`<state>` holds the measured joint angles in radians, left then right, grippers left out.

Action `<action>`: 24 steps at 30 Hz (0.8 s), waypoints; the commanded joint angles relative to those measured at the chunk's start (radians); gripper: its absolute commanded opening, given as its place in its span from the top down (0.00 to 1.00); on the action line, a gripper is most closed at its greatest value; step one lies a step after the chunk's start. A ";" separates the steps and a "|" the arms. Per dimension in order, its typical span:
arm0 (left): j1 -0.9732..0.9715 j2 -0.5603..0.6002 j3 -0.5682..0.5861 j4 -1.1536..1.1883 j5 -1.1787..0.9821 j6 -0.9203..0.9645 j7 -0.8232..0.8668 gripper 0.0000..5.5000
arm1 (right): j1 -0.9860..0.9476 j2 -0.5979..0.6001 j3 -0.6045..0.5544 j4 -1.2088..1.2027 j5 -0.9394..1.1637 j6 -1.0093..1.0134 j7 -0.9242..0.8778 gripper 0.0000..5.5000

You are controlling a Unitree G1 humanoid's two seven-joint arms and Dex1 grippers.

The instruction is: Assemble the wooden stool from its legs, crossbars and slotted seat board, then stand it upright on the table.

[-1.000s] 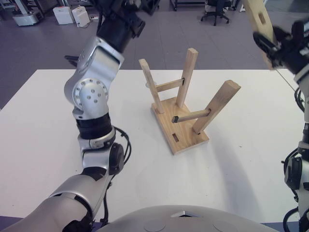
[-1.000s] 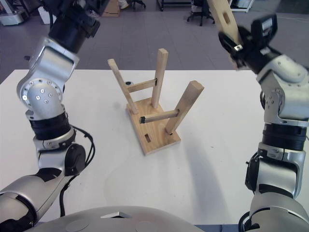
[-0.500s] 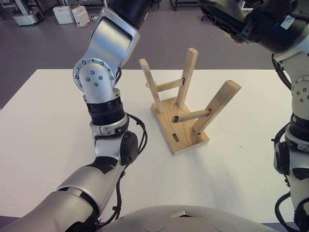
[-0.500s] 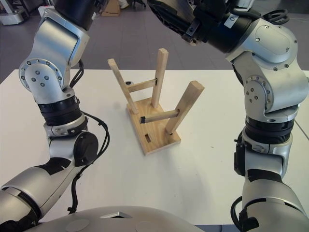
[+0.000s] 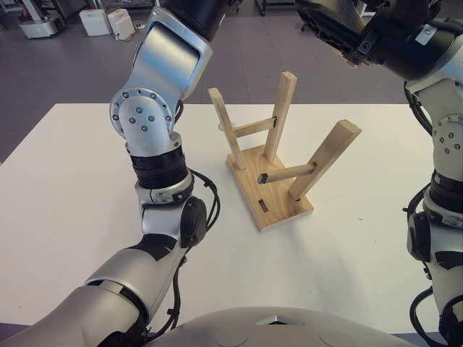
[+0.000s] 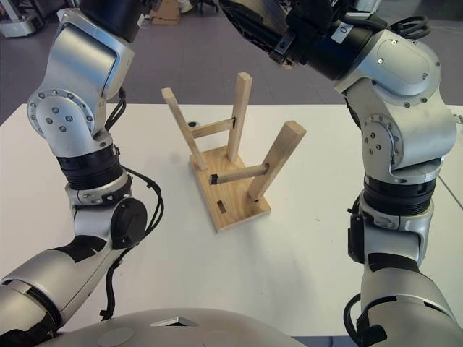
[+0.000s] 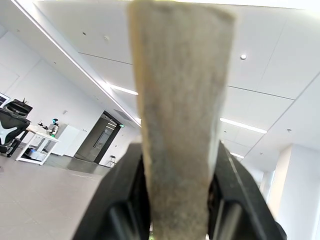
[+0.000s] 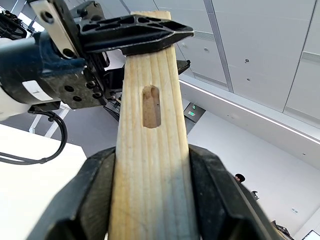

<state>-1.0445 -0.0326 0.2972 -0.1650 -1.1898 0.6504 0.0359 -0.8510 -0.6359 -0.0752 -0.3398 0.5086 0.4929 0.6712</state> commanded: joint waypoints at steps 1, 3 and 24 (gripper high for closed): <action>0.076 0.033 0.019 -0.051 -0.036 0.003 0.033 0.81 | 0.005 0.001 -0.017 -0.011 -0.002 0.008 -0.014 0.47; 0.183 0.099 0.078 -0.123 -0.066 0.017 0.078 0.81 | -0.002 -0.018 -0.096 0.033 0.010 0.036 -0.059 0.47; 1.192 0.006 -0.132 -0.493 0.187 -0.113 0.276 0.81 | 0.782 0.006 0.230 0.329 -0.315 -0.217 0.170 0.47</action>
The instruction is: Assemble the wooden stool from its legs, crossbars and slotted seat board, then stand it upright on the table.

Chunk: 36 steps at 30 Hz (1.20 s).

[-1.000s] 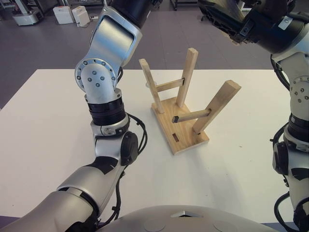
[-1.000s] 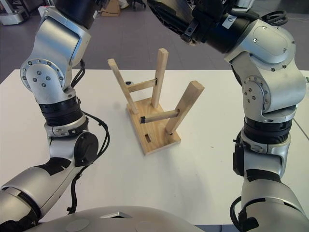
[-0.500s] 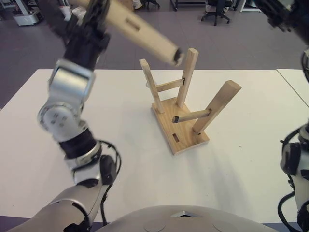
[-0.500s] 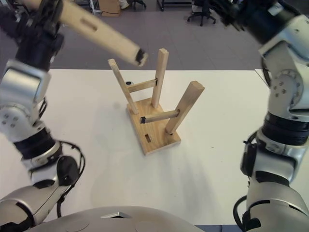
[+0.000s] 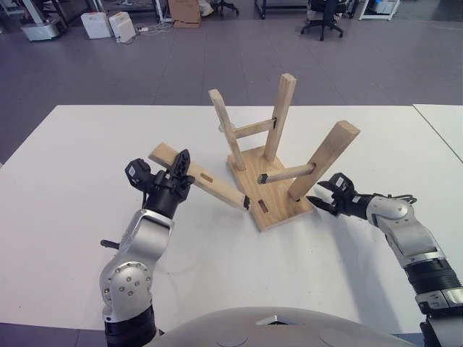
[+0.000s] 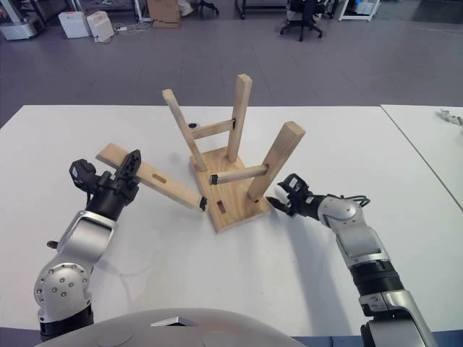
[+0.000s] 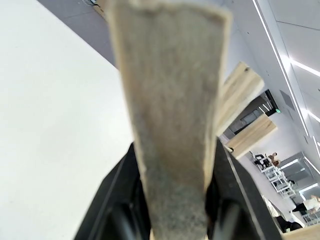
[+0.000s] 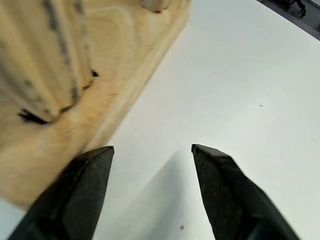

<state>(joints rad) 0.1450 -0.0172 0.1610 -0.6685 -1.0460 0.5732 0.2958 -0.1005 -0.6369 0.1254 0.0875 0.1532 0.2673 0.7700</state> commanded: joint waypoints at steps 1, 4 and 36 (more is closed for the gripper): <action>-0.001 -0.010 0.011 0.019 0.055 -0.047 0.019 0.81 | 0.040 0.011 0.037 -0.129 0.054 0.022 0.091 0.47; -0.007 0.004 0.011 0.031 0.108 -0.061 0.014 0.81 | 0.059 0.020 0.054 -0.198 0.095 0.081 0.130 0.47; -0.117 0.324 -0.487 0.081 0.814 0.333 -0.070 0.59 | 0.085 -0.004 -0.149 -0.468 0.242 0.272 0.008 0.47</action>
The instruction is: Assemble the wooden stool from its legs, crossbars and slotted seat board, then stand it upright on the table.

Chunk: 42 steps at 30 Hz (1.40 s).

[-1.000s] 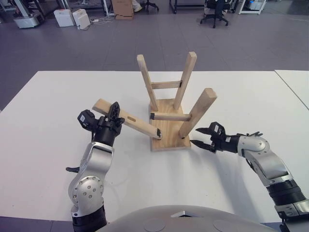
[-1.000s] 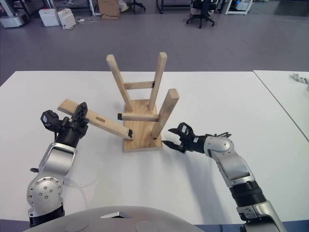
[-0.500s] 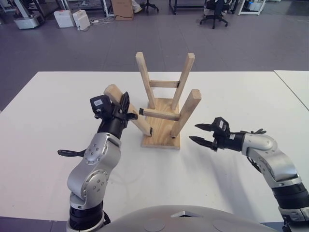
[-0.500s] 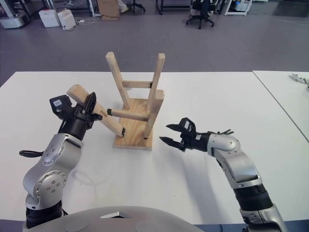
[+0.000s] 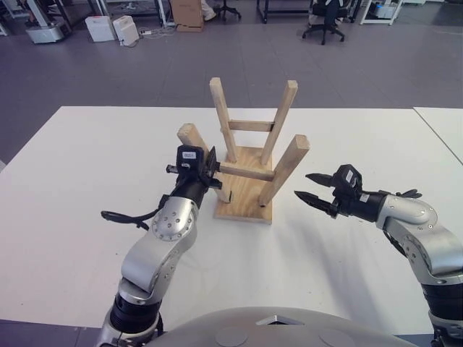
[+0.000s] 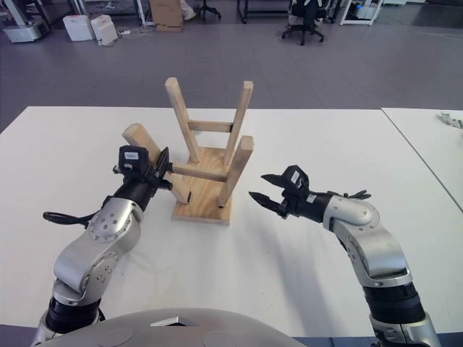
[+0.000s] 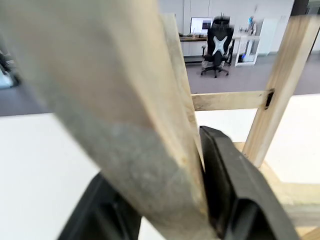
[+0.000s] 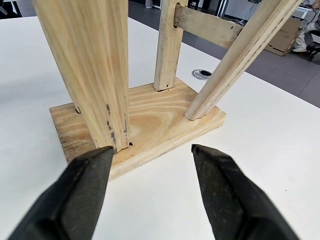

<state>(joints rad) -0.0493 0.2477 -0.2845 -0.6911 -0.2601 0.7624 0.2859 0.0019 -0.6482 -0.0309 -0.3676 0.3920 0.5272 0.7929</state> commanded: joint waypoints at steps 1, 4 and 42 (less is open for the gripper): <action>0.074 0.071 -0.041 0.107 0.040 0.144 -0.076 0.58 | -0.017 0.008 0.009 -0.013 0.003 0.013 -0.017 0.47; 0.031 0.137 -0.073 0.094 0.125 0.099 -0.120 0.48 | -0.049 0.027 -0.023 -0.004 -0.008 -0.002 -0.070 0.47; -0.171 -0.404 0.137 0.146 -0.601 -0.095 -0.065 0.28 | -0.608 -0.013 0.941 -0.211 -0.618 0.368 -0.329 0.47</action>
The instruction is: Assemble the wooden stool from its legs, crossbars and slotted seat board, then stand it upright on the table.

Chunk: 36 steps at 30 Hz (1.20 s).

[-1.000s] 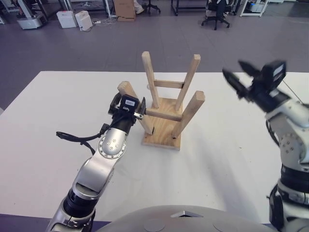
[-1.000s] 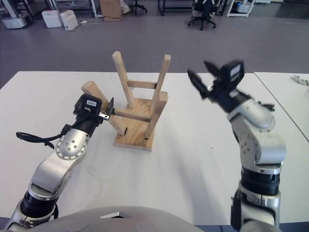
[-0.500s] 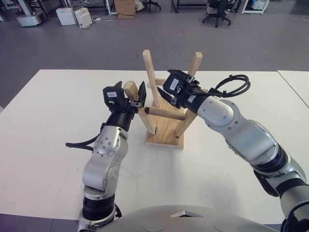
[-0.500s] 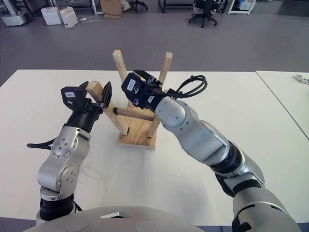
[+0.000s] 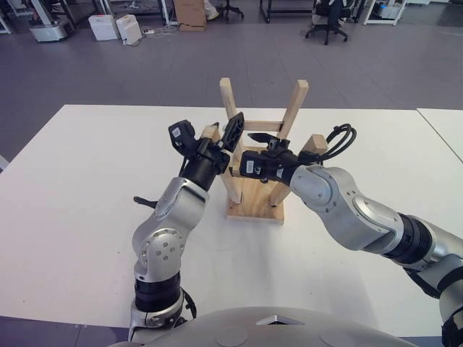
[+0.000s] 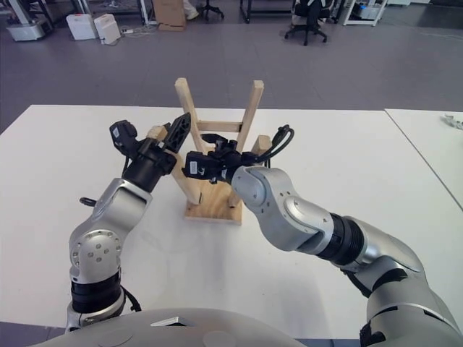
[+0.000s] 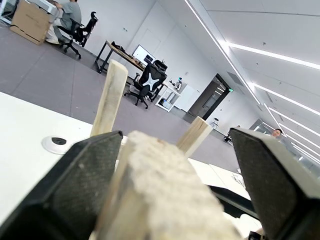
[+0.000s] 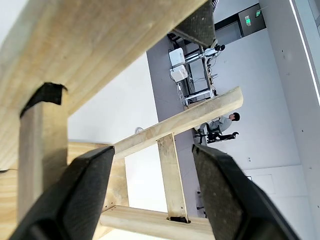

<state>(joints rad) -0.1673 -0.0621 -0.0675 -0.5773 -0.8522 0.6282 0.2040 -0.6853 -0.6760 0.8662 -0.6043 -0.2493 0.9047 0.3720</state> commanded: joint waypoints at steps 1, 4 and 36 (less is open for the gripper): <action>-0.063 -0.088 -0.081 0.018 -0.010 0.037 0.031 0.28 | 0.083 0.012 0.030 0.021 0.008 -0.020 0.095 0.47; -0.102 -0.039 -0.085 -0.090 -0.015 0.034 0.049 0.28 | 0.081 -0.003 -0.046 0.005 -0.038 -0.048 0.096 0.47; -0.147 0.315 -0.081 0.291 0.028 -0.008 -0.587 0.28 | 0.336 0.277 -1.153 0.086 0.882 0.139 0.219 0.47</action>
<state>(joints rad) -0.3588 0.2313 -0.0549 -0.2615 -0.8508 0.4594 -0.3906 -0.3487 -0.4159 -0.3584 -0.5618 0.5619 0.9736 0.5774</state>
